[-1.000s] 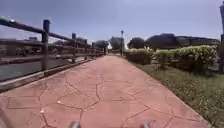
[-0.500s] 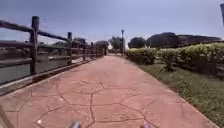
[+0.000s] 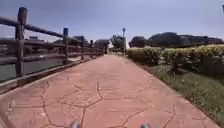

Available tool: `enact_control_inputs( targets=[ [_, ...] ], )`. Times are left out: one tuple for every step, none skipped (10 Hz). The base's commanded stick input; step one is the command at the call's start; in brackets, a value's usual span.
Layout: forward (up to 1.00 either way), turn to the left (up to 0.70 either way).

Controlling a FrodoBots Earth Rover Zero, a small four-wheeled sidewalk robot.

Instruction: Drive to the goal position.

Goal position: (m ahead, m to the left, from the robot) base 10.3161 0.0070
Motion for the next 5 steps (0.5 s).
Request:
enact_control_inputs(
  targets=[
    [0.85,0.0],
    [0.85,0.0],
    [0.85,0.0],
    [0.85,0.0],
    [0.85,0.0]
  ],
)
